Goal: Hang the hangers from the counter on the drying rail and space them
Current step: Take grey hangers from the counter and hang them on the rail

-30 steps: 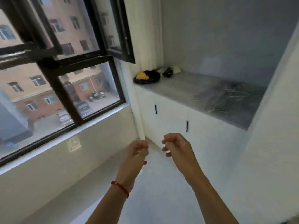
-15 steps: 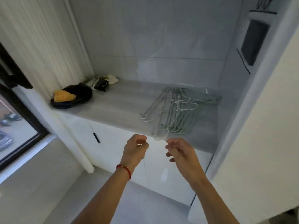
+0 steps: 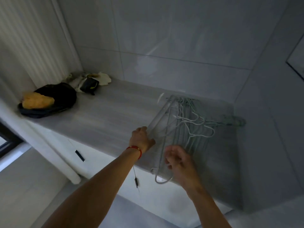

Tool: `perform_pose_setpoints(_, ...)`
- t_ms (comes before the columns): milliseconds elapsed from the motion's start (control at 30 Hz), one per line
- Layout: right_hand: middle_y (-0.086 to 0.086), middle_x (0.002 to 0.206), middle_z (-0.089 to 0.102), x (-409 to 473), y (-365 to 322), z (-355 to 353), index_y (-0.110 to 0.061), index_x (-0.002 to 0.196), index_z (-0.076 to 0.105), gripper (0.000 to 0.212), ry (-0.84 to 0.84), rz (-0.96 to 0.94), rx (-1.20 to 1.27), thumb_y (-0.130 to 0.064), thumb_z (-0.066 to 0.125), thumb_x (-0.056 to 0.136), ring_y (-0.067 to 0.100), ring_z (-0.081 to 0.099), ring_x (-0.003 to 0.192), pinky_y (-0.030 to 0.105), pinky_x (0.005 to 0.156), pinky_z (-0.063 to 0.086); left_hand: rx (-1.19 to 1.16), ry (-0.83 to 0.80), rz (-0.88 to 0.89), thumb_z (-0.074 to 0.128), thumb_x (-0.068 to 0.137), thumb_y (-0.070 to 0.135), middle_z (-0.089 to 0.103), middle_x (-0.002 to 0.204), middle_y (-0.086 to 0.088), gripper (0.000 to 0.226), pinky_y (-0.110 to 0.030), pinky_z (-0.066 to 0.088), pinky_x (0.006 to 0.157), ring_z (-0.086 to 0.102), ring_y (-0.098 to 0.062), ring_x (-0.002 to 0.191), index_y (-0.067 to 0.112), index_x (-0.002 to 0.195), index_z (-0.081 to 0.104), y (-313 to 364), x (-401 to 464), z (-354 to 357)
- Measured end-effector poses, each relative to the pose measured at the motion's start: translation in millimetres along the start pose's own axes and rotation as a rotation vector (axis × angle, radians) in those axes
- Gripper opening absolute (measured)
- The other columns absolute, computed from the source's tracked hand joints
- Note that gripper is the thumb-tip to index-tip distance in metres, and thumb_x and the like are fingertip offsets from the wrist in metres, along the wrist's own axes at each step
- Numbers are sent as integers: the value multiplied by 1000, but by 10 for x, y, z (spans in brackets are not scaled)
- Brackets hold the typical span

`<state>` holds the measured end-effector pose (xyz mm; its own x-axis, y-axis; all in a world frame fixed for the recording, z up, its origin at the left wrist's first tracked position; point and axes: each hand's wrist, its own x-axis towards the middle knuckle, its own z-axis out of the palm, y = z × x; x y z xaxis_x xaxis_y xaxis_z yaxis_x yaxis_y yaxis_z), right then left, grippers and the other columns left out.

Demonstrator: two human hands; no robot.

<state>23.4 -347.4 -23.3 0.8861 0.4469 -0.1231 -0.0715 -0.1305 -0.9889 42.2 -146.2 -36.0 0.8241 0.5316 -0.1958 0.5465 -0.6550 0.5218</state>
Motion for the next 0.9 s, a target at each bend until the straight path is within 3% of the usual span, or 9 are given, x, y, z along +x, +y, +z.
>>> perform_pose_setpoints(167,0,88,71,330,43,-50,-18,96,69,13,-5,46,35,-7,64,94,10,63,77,30,73,50,202,-52,-58,70,83,44,48,142,-15,77,-50,42,105,40,-39,132,10,144,38,66,377,132)
perform_pose_setpoints(300,0,84,71,423,63,-42,-21,94,70,14,-5,42,44,-9,64,93,11,62,74,30,69,49,209,-78,-98,75,77,57,45,141,-18,88,-47,41,108,40,-40,133,6,142,44,54,522,28)
perform_pose_setpoints(400,0,85,72,399,47,21,-21,94,69,14,-12,46,14,-9,63,94,10,66,73,27,68,51,157,-17,-121,65,78,63,53,134,-19,80,-41,40,106,43,-37,128,5,133,56,-20,513,-154)
perform_pose_setpoints(467,2,87,72,324,11,91,-20,94,69,16,-22,48,22,-6,62,94,10,66,73,27,68,52,55,29,-128,59,77,62,65,116,-13,60,-40,43,97,54,-35,117,10,106,69,-91,392,-312)
perform_pose_setpoints(533,2,90,72,233,-17,181,-23,94,68,19,-46,35,-3,-5,61,95,10,65,75,30,70,52,-135,45,-132,59,83,53,66,83,-5,41,-36,45,78,64,-32,92,14,70,62,-161,131,-433)
perform_pose_setpoints(567,0,91,72,186,-37,245,-26,94,69,21,-62,29,-13,-6,60,95,11,66,77,32,72,53,-257,49,-141,61,86,48,61,71,-3,40,-34,43,69,63,-29,77,15,65,58,-196,-49,-479)
perform_pose_setpoints(667,-10,97,72,1,-118,495,-33,101,70,19,-100,13,-45,-16,63,95,11,67,93,37,81,57,-637,75,-185,63,77,47,48,63,0,34,-34,37,62,44,-22,61,15,70,54,-312,-727,-515)
perform_pose_setpoints(800,-23,121,61,-419,-293,850,-38,124,58,33,-218,113,14,-37,67,92,5,60,113,18,82,51,-810,103,-287,60,87,38,50,71,-1,30,-31,41,58,47,-18,65,8,80,59,-600,-1568,-420)
perform_pose_setpoints(900,-19,142,49,-767,-349,1052,-38,145,40,64,-426,219,-1,-55,64,89,11,51,130,35,108,44,-885,147,-336,59,94,41,57,76,-1,29,-20,43,48,52,-14,61,13,90,66,-776,-2187,-380)
